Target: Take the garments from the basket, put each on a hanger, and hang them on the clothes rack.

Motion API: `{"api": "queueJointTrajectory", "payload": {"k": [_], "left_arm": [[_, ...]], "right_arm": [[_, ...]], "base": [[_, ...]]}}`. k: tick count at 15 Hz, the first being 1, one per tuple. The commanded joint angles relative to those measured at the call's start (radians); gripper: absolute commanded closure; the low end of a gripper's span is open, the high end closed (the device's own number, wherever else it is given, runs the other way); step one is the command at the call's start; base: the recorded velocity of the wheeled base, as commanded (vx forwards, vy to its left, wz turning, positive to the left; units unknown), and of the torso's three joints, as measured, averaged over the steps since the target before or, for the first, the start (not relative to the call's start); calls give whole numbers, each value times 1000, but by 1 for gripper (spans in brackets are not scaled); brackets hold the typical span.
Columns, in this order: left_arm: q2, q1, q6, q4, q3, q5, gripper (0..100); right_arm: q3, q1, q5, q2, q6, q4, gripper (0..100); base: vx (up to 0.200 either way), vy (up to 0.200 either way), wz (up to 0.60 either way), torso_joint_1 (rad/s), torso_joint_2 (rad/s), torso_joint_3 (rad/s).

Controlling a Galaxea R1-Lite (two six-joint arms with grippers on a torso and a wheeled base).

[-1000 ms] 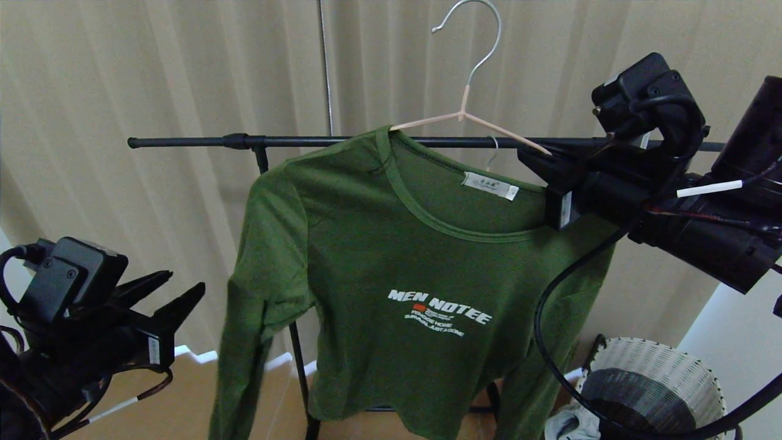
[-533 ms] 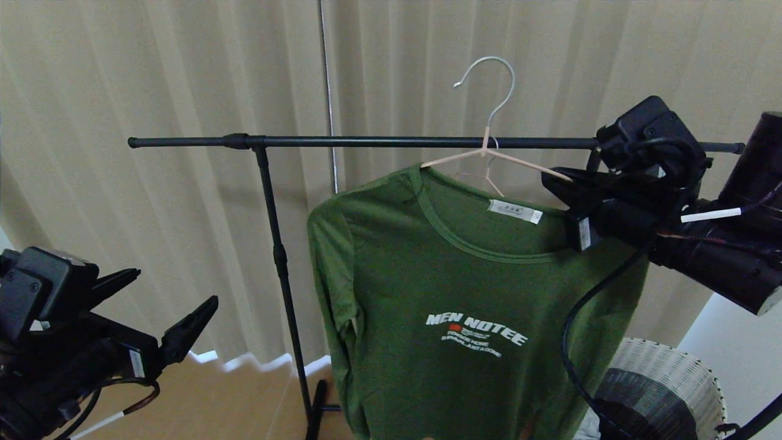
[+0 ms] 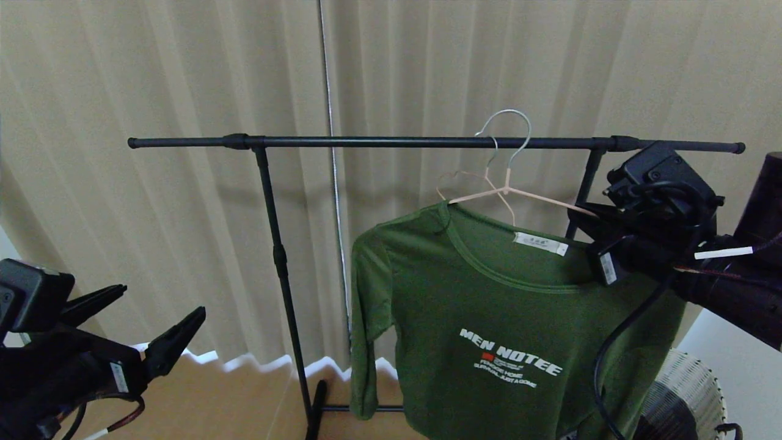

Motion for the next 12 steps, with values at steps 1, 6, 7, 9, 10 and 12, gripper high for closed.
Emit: {"api": "queueJointTrajectory", "payload": {"k": [1, 6, 7, 9, 10, 12], "left_arm": [[-22, -2, 6, -1, 40, -2, 0], [-35, -5, 6, -6, 43, -2, 0], [-34, -3, 4, -6, 45, -2, 0], [-34, -3, 4, -4, 45, 0, 0], [-31, -5, 4, -4, 45, 0, 0], [-35, -3, 4, -4, 45, 0, 0]], "right_arm": [[23, -3, -2, -8, 0, 0, 100], [34, -3, -16, -17, 0, -1, 100], [39, -3, -18, -17, 0, -1, 100], [43, -3, -18, -25, 0, 0, 100], [51, -3, -18, -28, 0, -1, 100], [55, -3, -18, -37, 0, 0, 100]], "base": [[0, 0, 0, 0, 0, 0], [0, 0, 0, 0, 0, 0], [0, 0, 0, 0, 0, 0], [0, 0, 0, 0, 0, 0], [0, 0, 0, 0, 0, 0], [0, 200, 0, 2, 0, 2]]}}
